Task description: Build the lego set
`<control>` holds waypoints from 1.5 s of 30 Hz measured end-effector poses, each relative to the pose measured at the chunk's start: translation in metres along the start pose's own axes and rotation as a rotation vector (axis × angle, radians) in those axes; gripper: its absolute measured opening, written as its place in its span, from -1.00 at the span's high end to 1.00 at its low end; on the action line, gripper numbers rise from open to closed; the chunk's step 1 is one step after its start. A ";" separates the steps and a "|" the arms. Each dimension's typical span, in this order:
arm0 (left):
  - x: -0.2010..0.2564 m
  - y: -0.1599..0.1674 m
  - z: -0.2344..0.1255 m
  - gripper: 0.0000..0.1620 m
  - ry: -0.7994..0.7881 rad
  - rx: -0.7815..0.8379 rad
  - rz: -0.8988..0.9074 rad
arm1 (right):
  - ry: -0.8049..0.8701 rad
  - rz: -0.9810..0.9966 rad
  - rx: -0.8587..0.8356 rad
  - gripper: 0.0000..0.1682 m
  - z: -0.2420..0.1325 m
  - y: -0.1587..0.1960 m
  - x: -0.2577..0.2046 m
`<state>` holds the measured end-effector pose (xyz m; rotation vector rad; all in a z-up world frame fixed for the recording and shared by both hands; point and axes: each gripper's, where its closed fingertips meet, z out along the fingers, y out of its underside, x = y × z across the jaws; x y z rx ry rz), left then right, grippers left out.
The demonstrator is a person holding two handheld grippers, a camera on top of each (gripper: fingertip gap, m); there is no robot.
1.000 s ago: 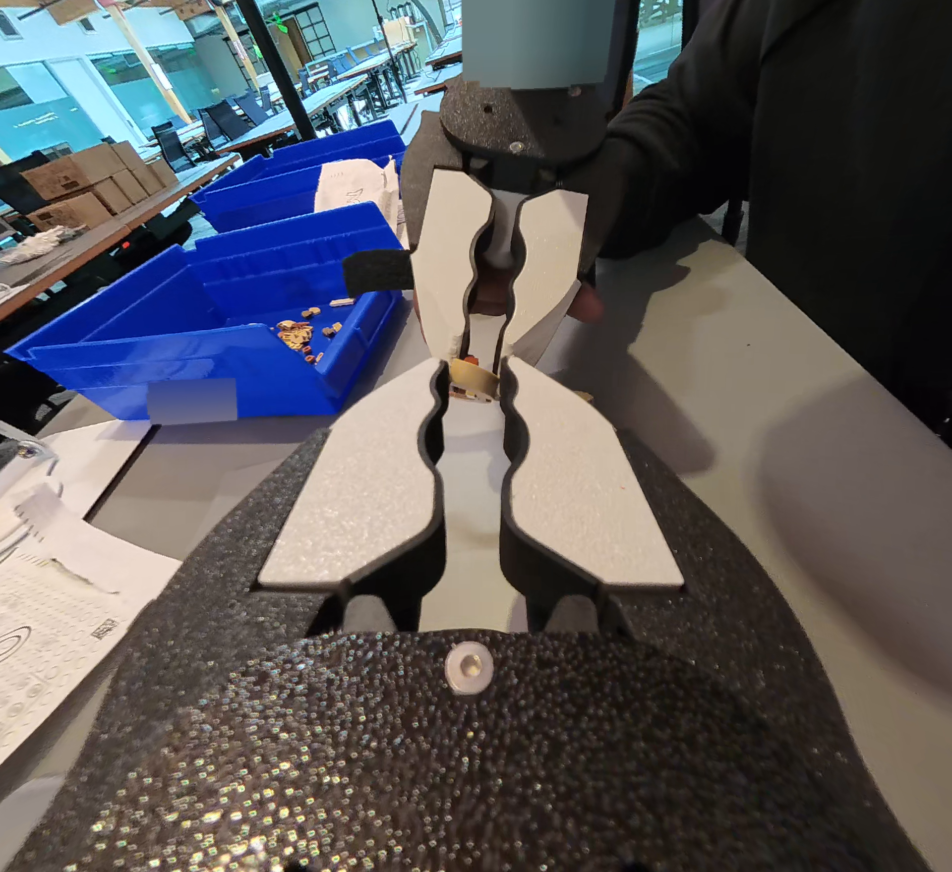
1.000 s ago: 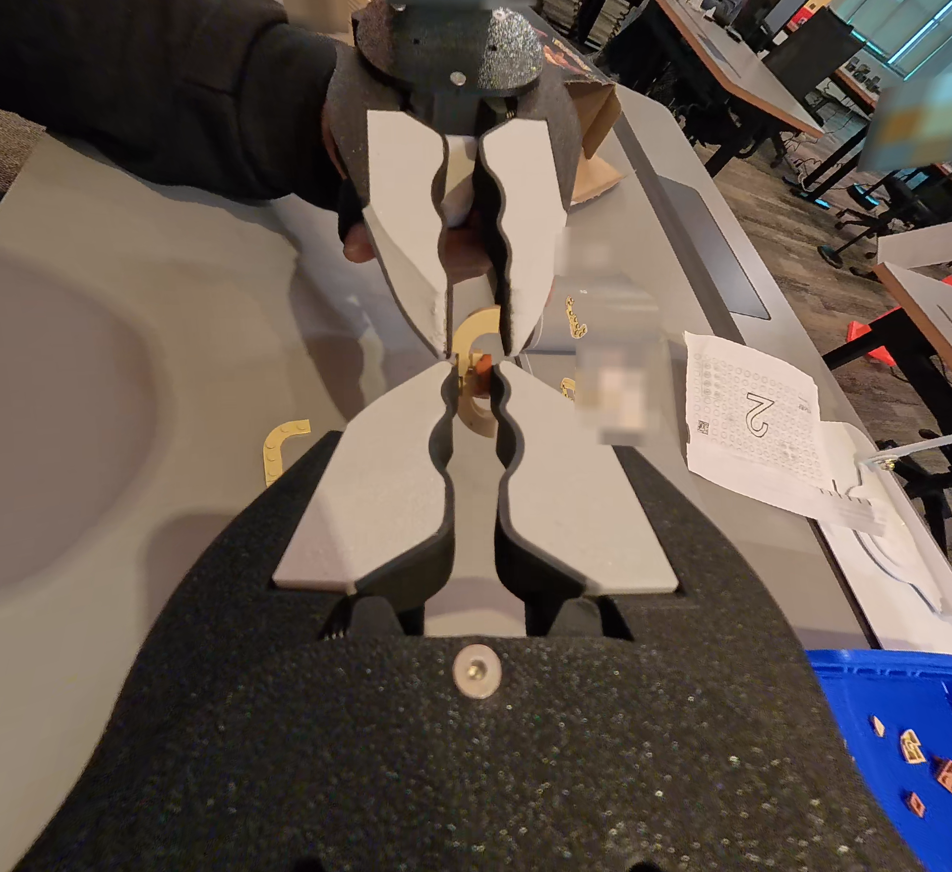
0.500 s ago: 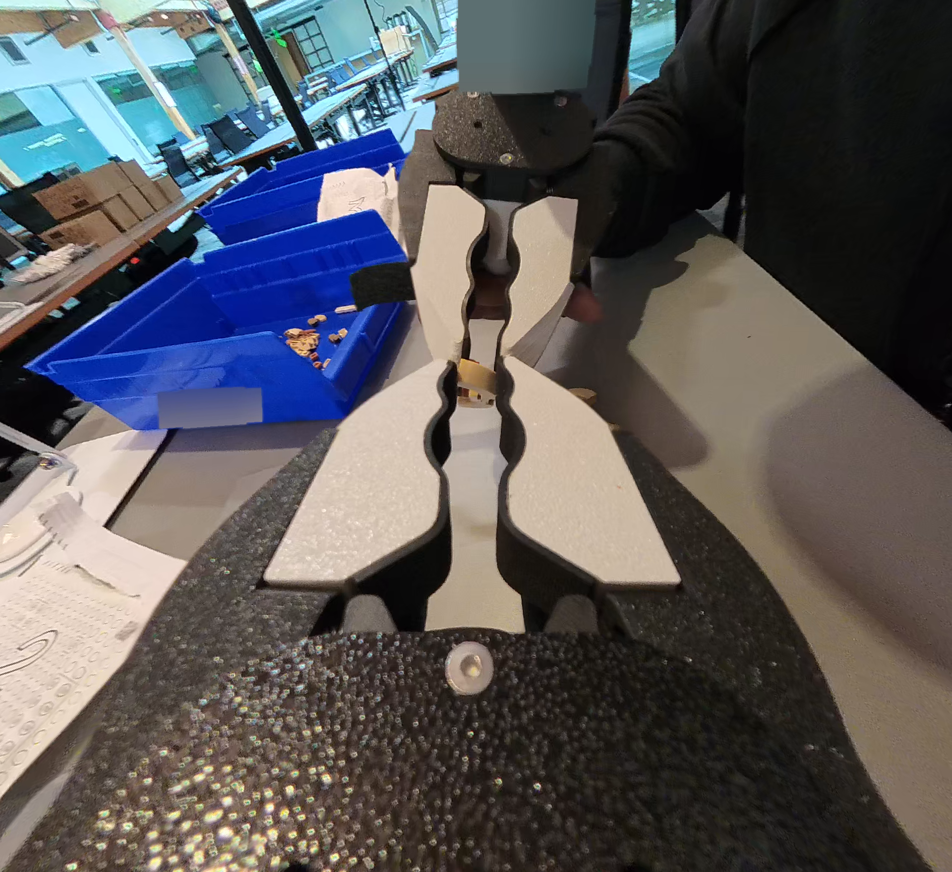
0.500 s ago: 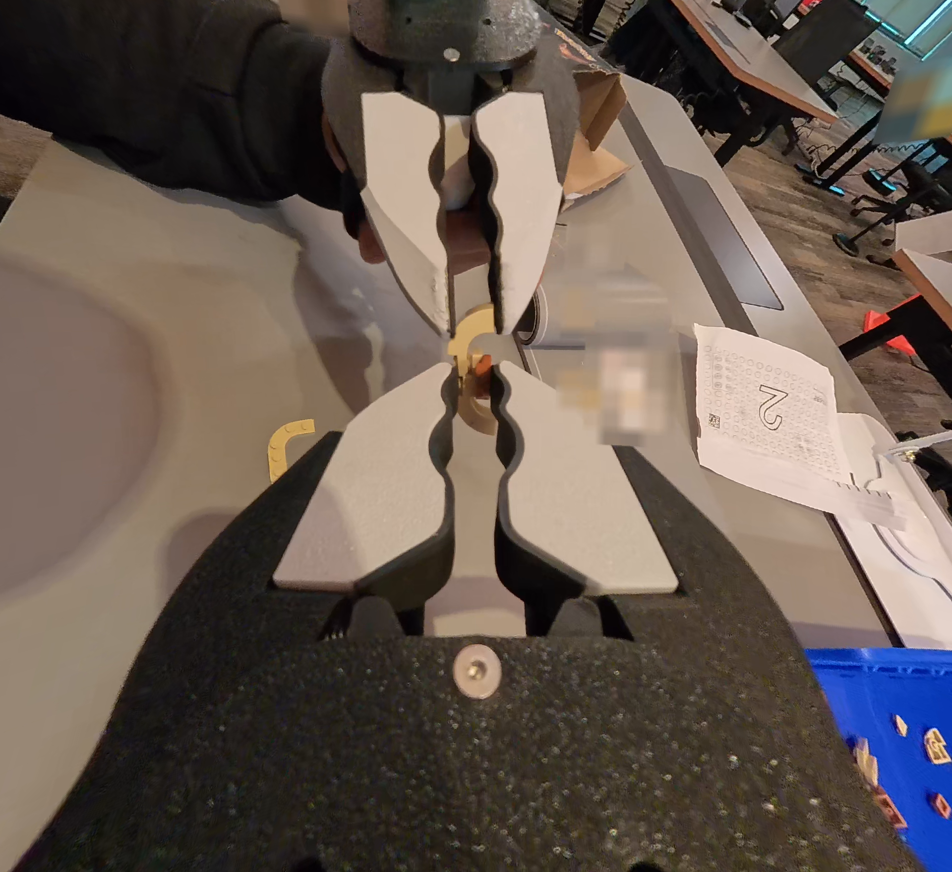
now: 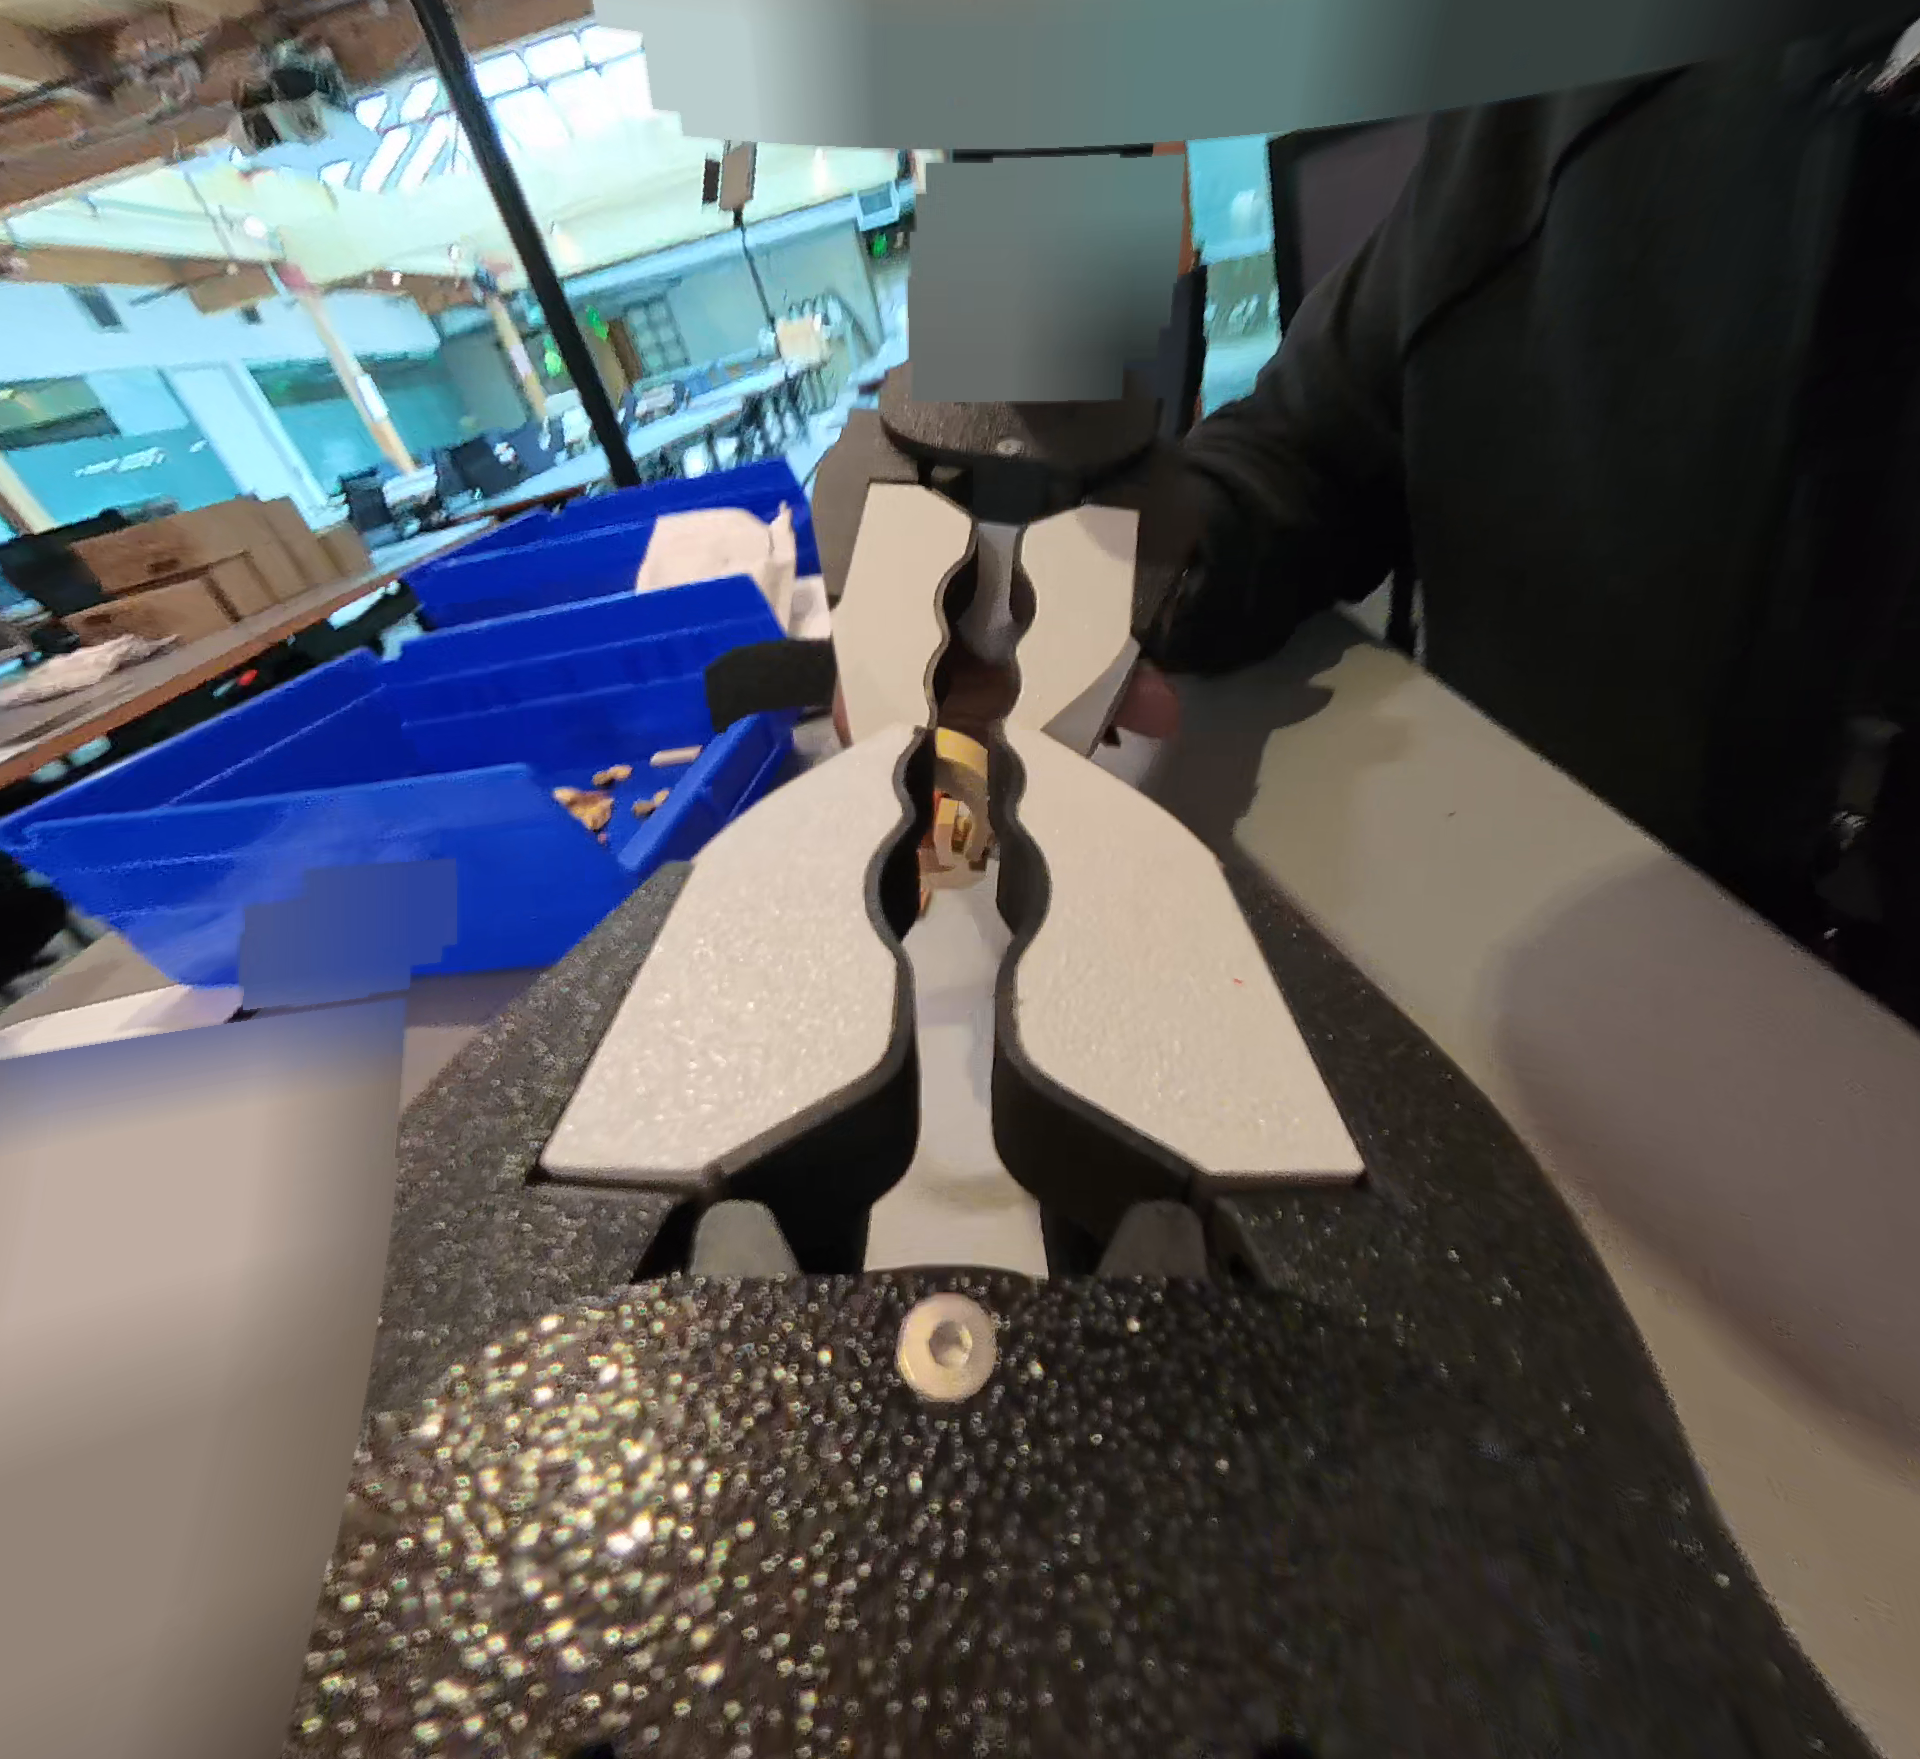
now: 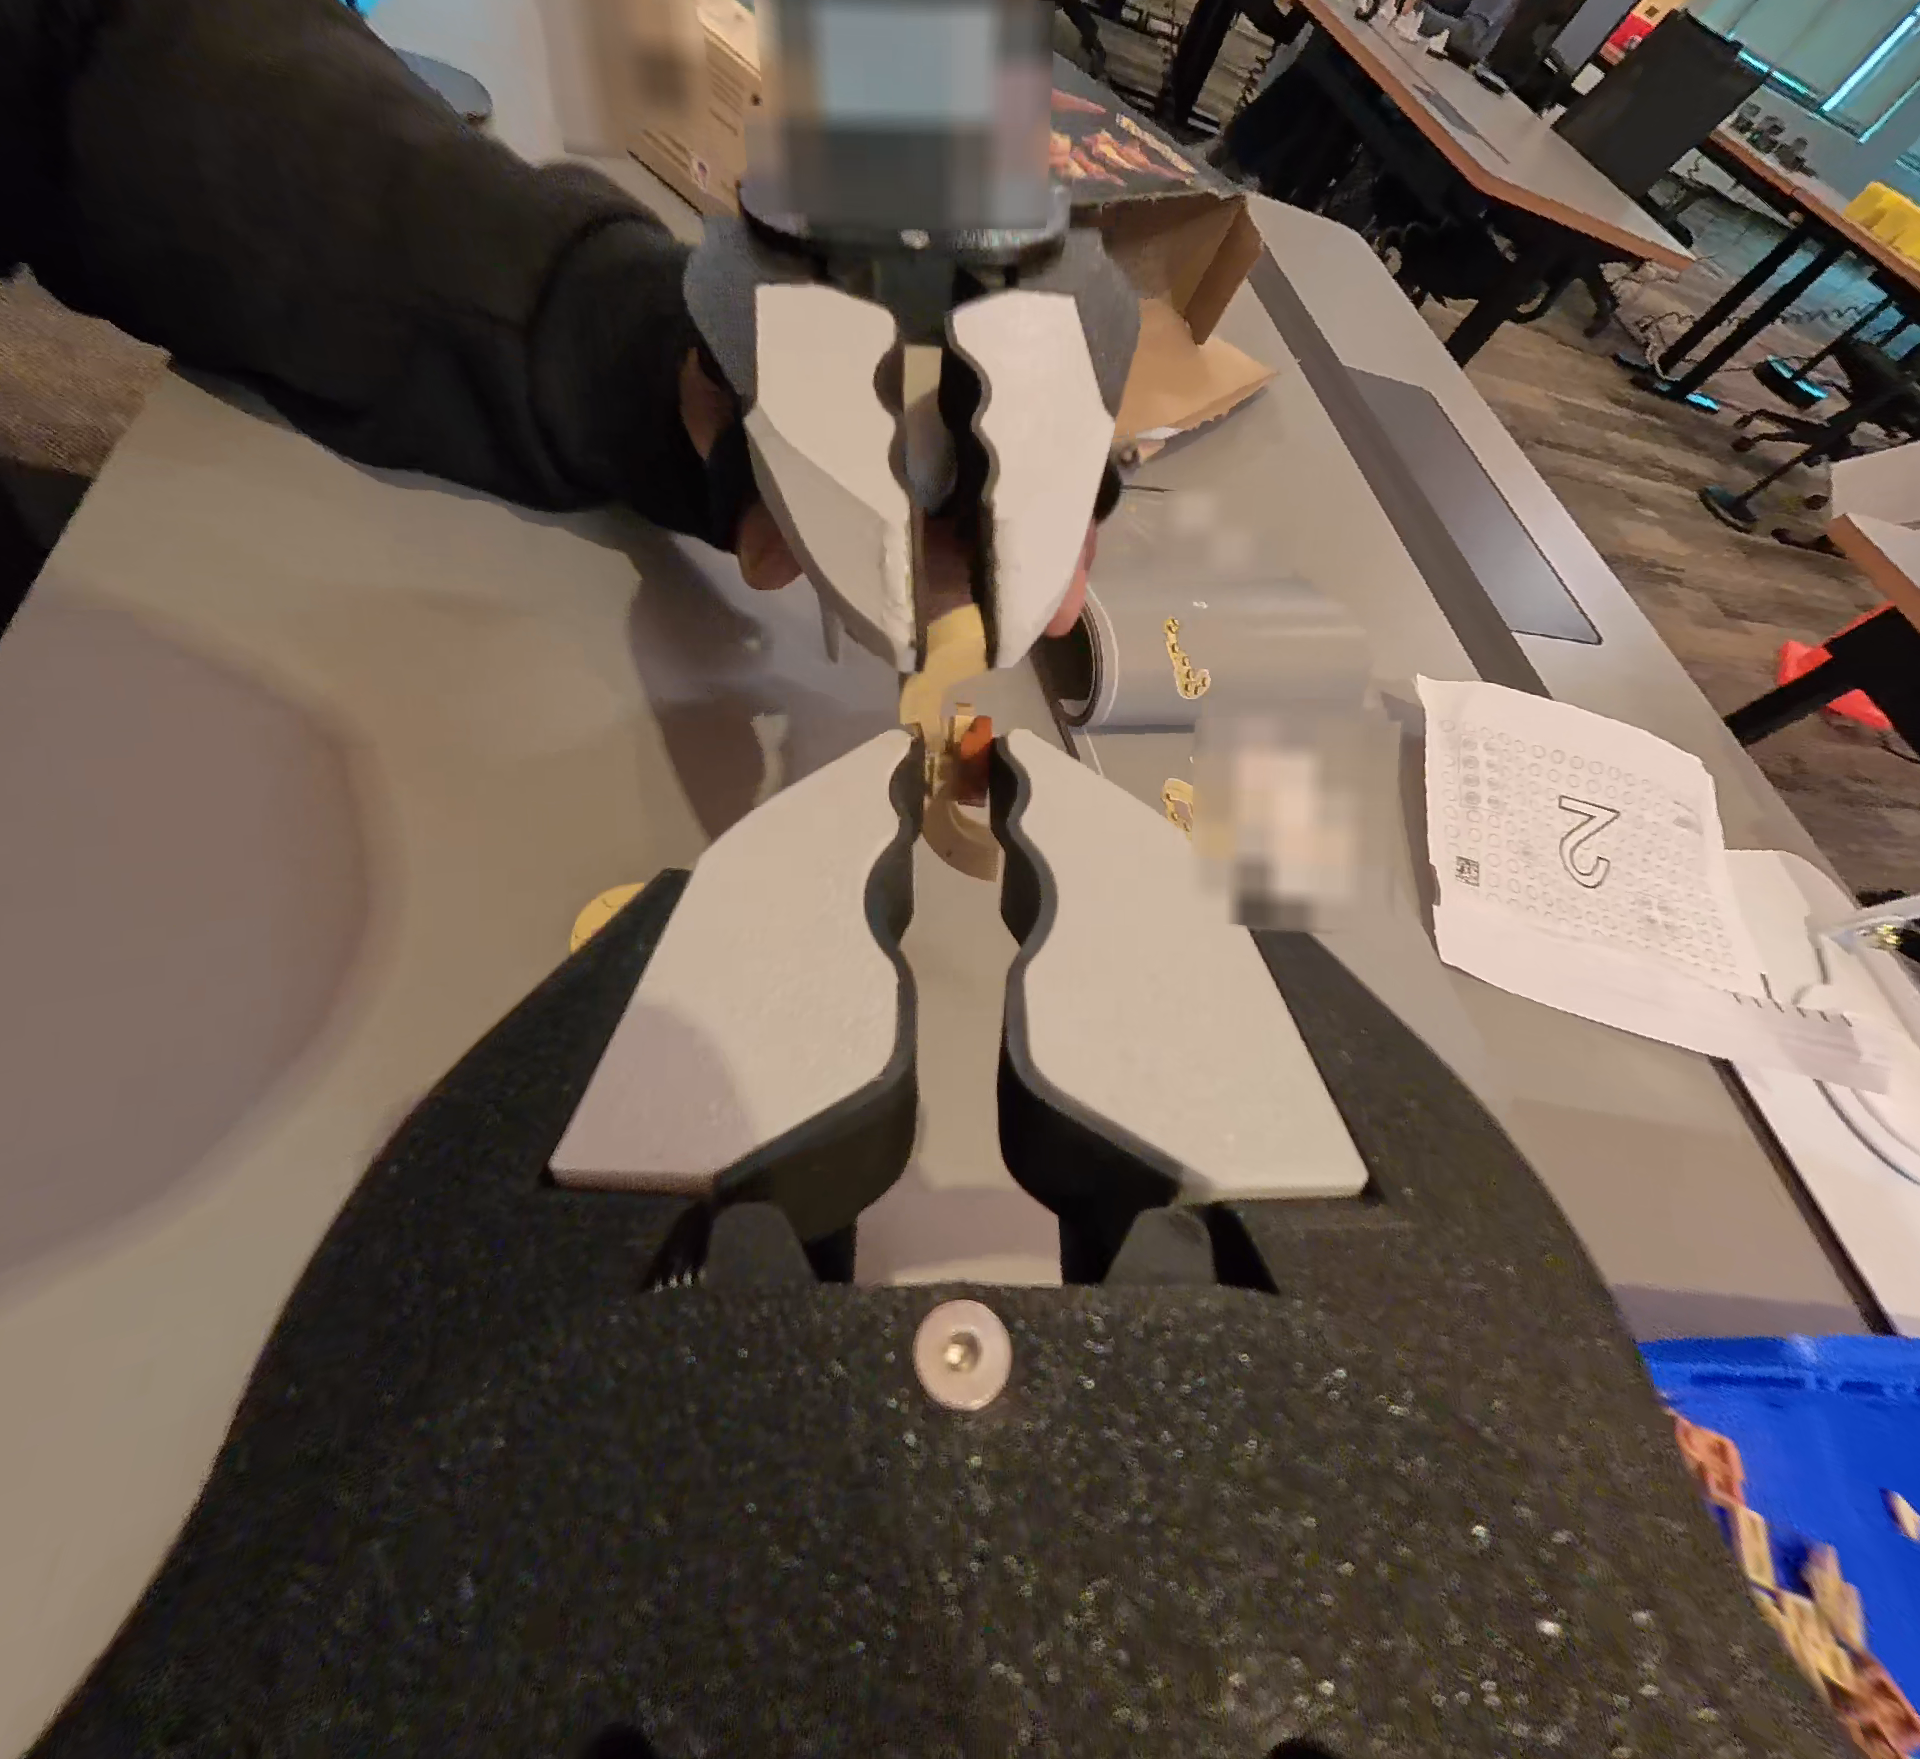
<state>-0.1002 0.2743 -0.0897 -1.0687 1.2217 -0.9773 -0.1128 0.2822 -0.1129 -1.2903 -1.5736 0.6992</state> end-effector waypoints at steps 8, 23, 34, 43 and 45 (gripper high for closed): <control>0.005 -0.012 -0.005 0.90 0.068 0.221 -0.079 | -0.023 0.017 0.065 0.87 -0.003 -0.010 -0.004; 0.013 -0.014 -0.005 0.93 0.131 0.259 -0.095 | 0.058 -0.154 0.019 0.87 0.000 -0.011 -0.011; 0.012 -0.022 -0.008 0.94 0.153 0.362 -0.168 | 0.028 -0.092 0.086 0.87 -0.003 -0.018 -0.013; 0.010 -0.024 -0.007 0.95 0.166 0.413 -0.237 | -0.002 -0.064 0.115 0.86 -0.004 -0.020 -0.014; 0.010 -0.024 -0.007 0.95 0.165 0.418 -0.245 | -0.005 -0.061 0.119 0.86 -0.005 -0.021 -0.014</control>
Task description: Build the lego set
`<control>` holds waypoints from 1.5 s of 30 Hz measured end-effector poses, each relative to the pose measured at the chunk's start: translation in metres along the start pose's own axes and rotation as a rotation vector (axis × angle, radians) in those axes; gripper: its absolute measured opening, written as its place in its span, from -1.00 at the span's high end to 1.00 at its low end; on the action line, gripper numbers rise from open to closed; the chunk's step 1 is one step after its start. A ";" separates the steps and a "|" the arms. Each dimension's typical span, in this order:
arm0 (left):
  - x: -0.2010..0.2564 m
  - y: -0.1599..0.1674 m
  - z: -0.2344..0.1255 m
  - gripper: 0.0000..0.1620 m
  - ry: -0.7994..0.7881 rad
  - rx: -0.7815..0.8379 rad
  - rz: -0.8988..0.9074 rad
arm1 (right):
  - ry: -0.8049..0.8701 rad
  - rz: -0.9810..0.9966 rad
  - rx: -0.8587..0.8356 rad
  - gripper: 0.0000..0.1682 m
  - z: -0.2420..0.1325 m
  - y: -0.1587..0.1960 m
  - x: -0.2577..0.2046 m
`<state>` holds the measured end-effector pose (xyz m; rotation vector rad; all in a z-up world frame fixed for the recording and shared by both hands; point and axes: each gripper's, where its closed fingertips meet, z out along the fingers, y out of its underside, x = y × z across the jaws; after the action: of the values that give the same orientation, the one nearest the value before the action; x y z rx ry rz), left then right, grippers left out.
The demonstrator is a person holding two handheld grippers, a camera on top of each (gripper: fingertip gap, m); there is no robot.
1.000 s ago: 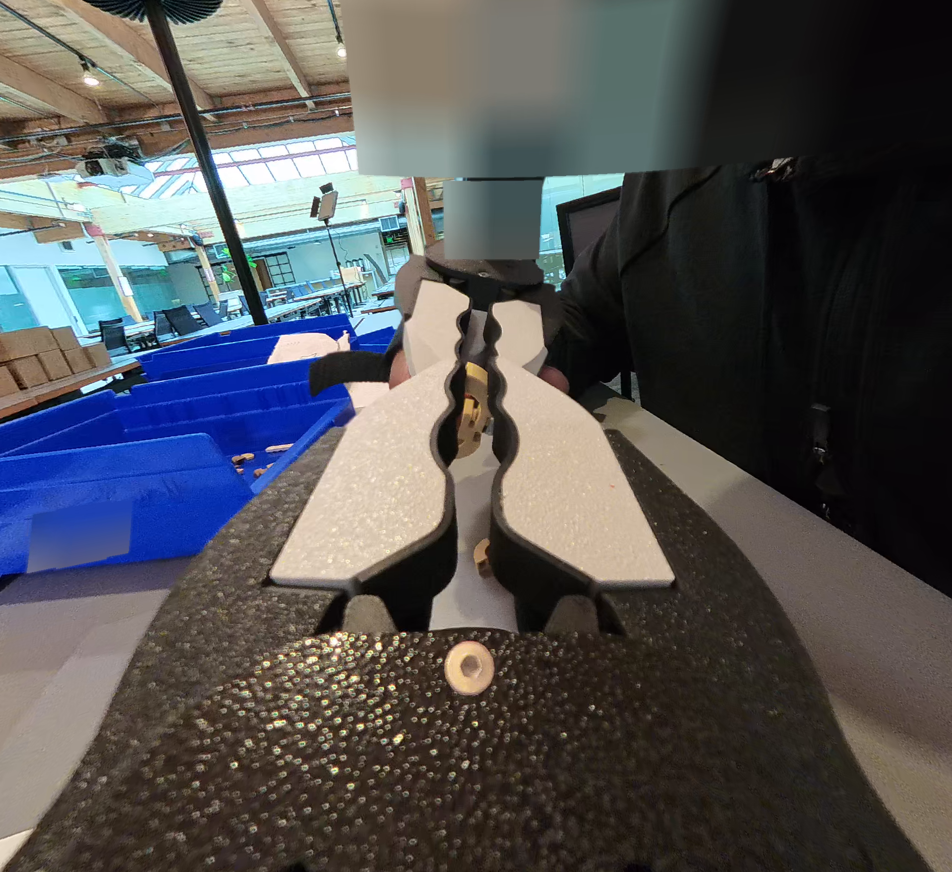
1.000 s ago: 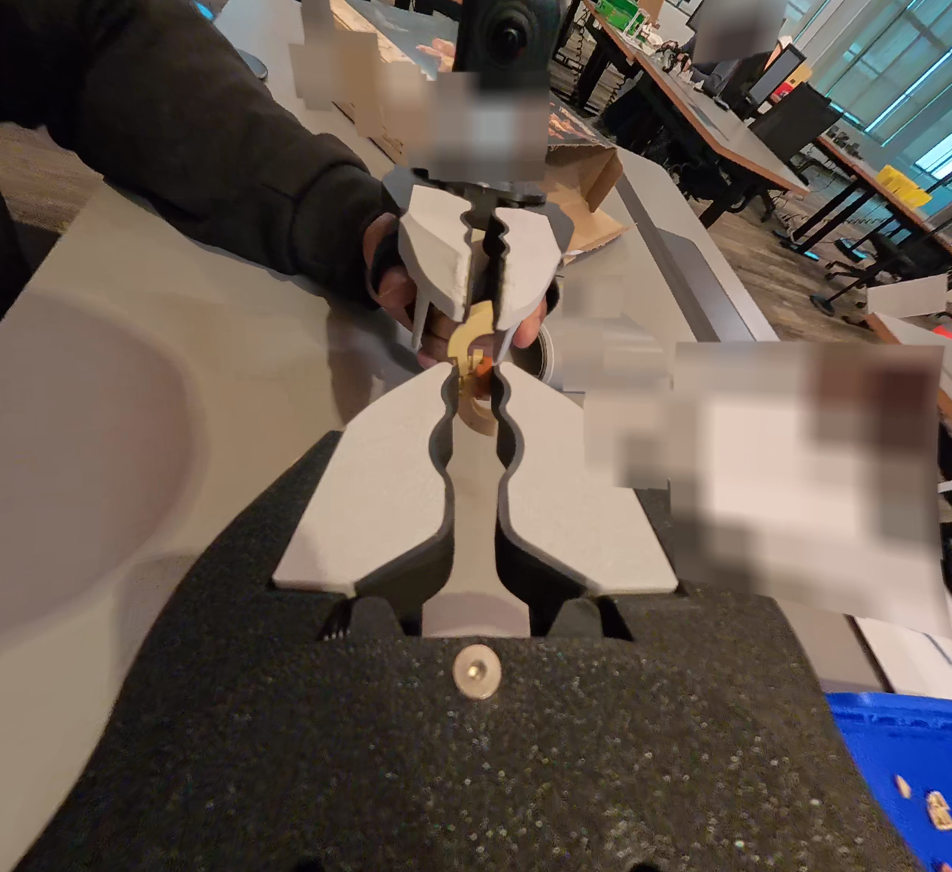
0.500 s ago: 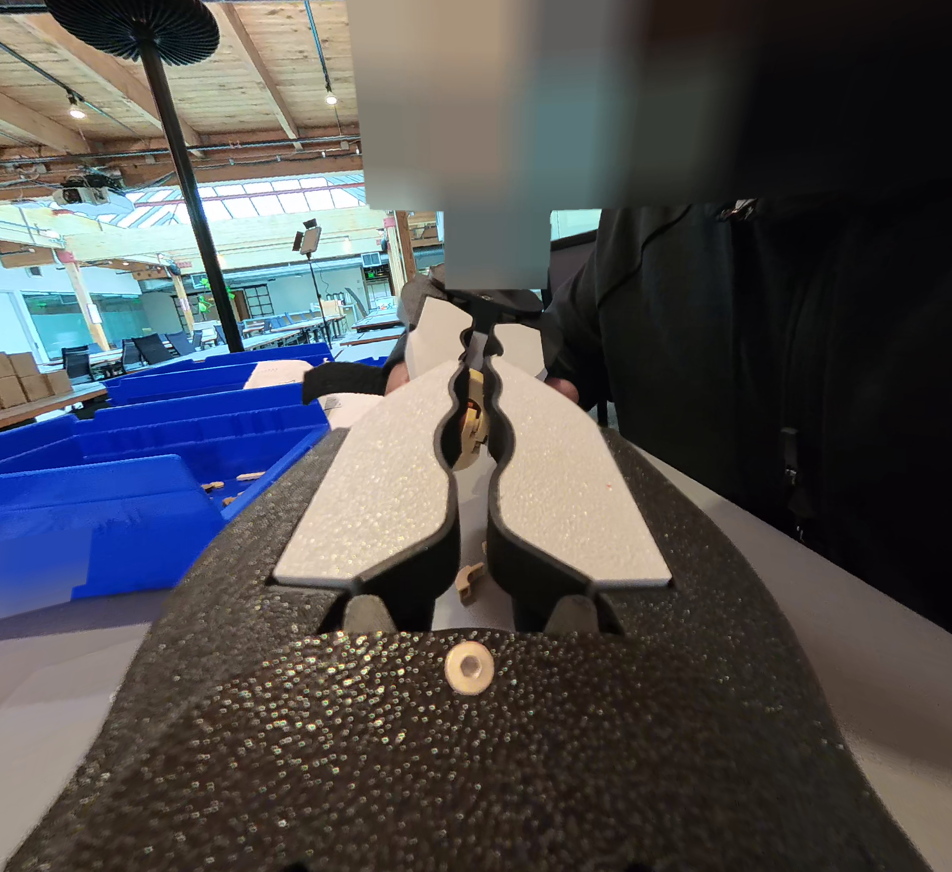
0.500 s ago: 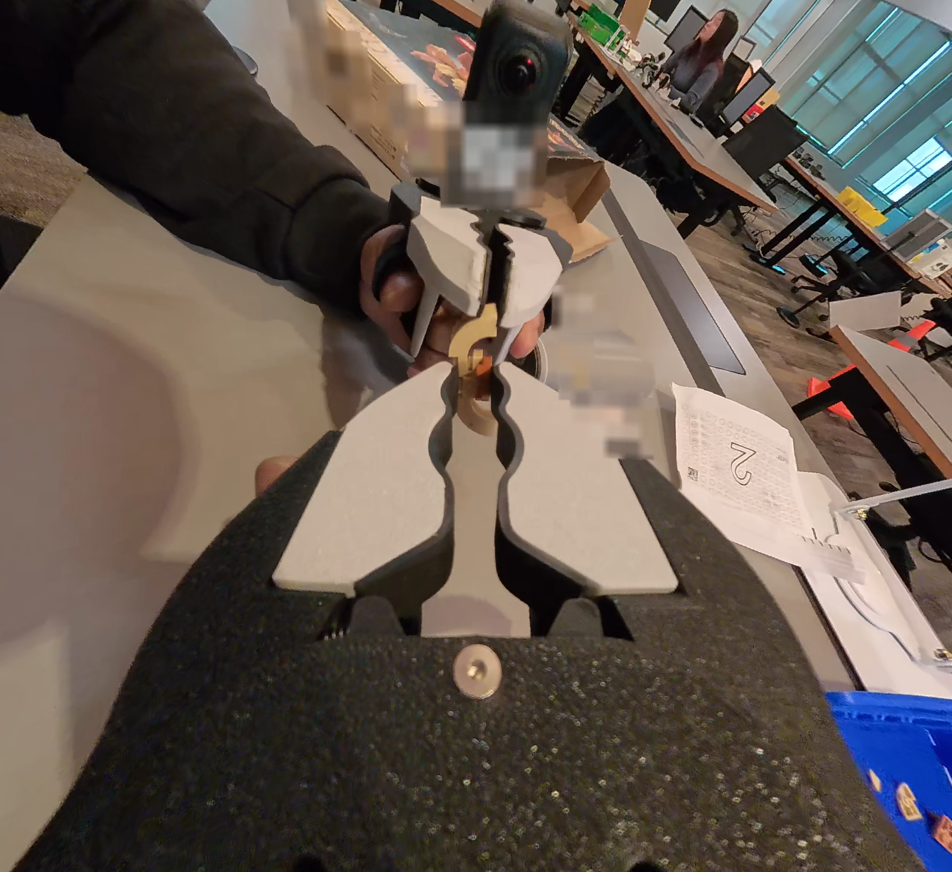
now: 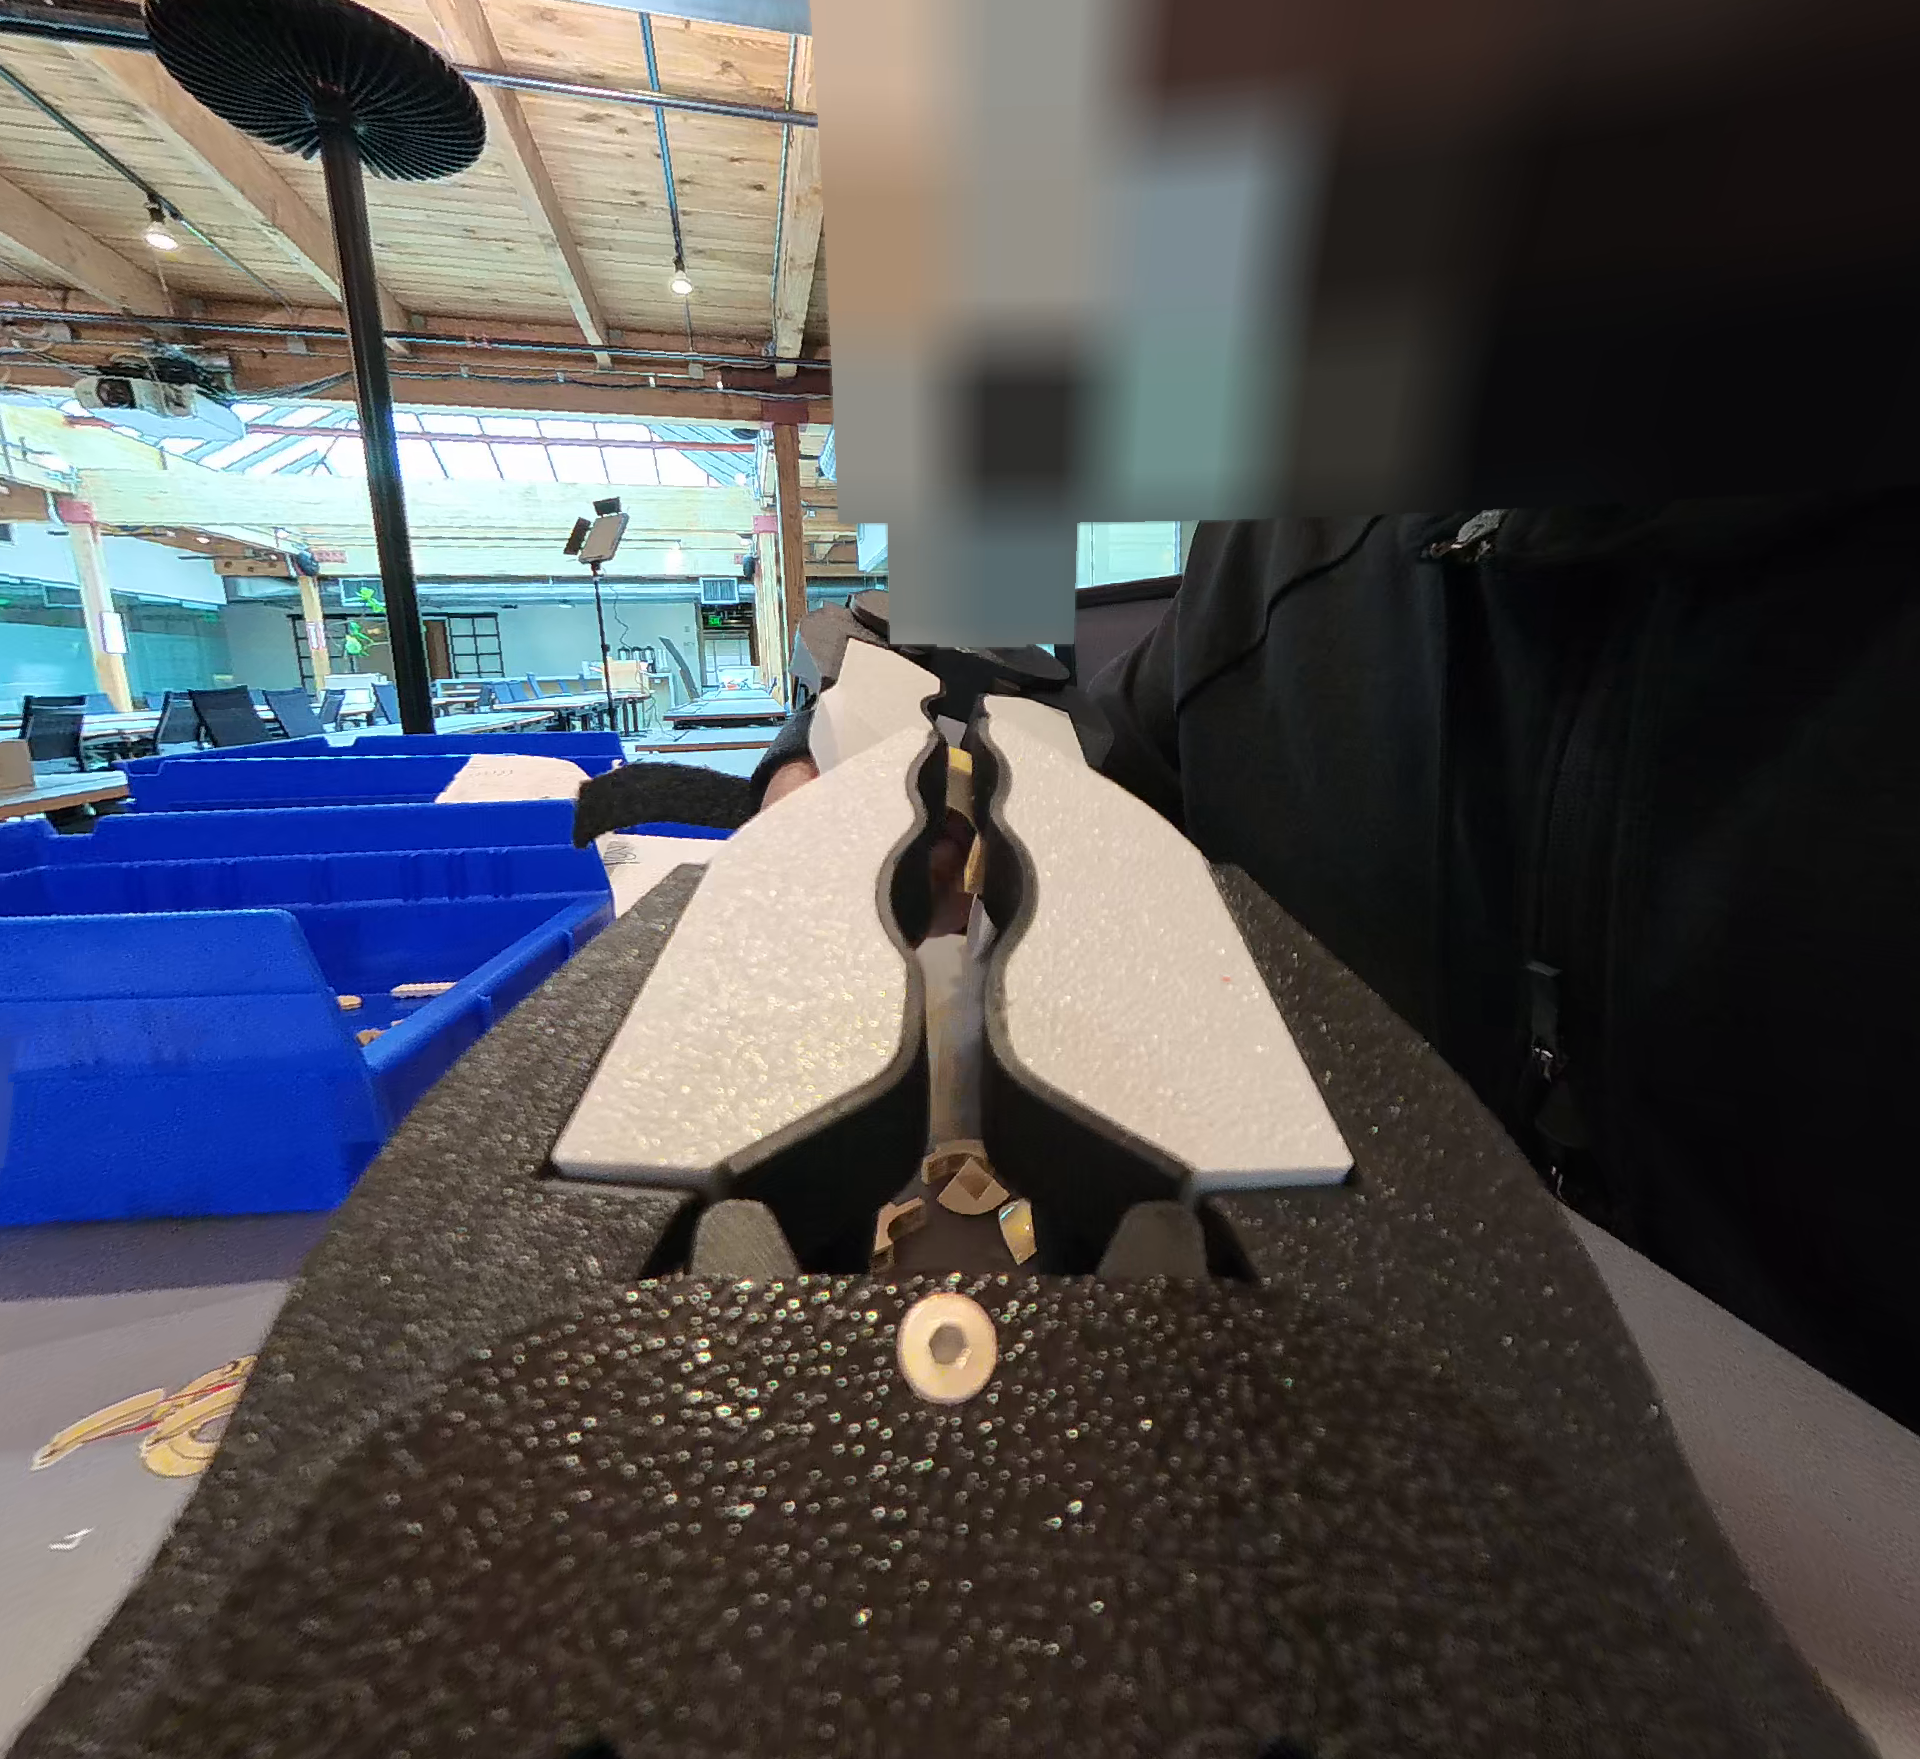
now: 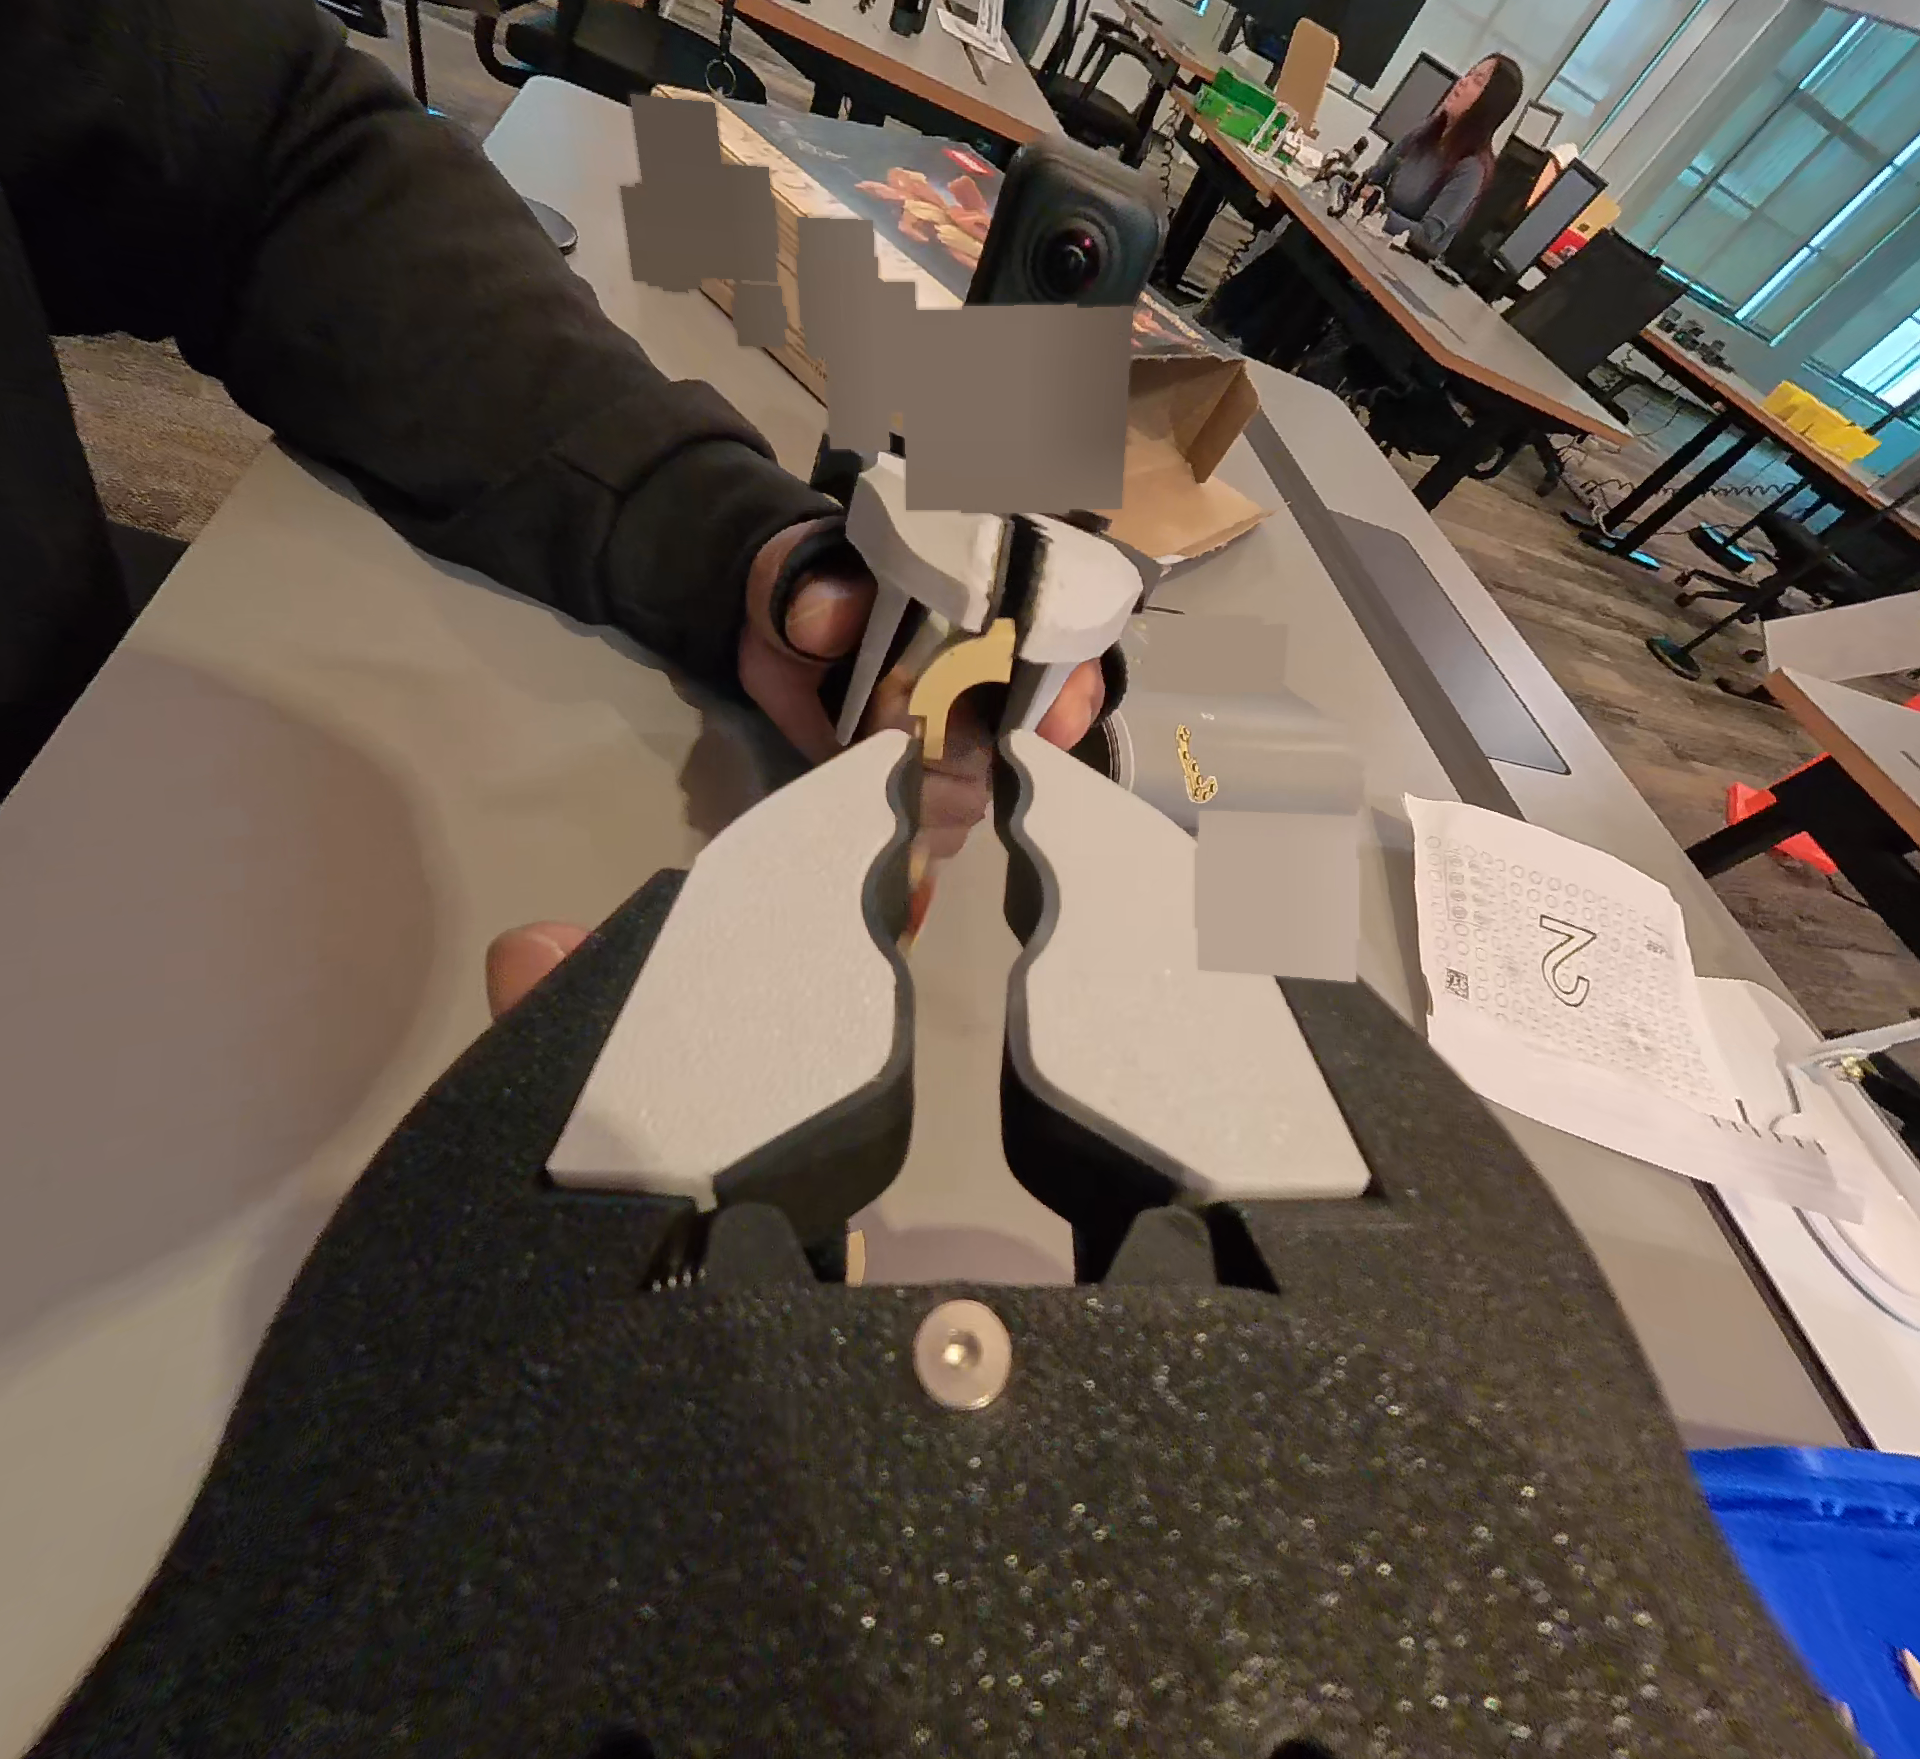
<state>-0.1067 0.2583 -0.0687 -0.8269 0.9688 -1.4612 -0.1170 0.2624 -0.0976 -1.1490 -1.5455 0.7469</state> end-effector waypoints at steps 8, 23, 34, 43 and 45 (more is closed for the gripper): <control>-0.003 0.000 -0.001 0.97 -0.016 -0.001 -0.016 | 0.005 -0.003 -0.016 0.87 0.002 0.004 0.000; -0.005 0.026 -0.025 0.98 -0.020 -0.351 0.006 | -0.162 0.053 -0.275 0.84 0.015 0.055 -0.020; 0.027 0.060 -0.057 0.98 0.125 -0.725 0.110 | -0.302 0.058 -0.454 0.71 0.038 0.084 -0.060; 0.049 0.072 -0.073 0.98 0.243 -0.880 0.237 | -0.274 0.050 -0.510 0.87 0.049 0.097 -0.060; 0.047 0.079 -0.079 0.98 0.244 -0.940 0.262 | -0.276 0.067 -0.501 0.88 0.049 0.097 -0.059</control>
<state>-0.1506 0.2185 -0.1749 -1.1269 1.9297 -0.8456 -0.1337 0.2463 -0.2190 -1.5142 -2.0063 0.5933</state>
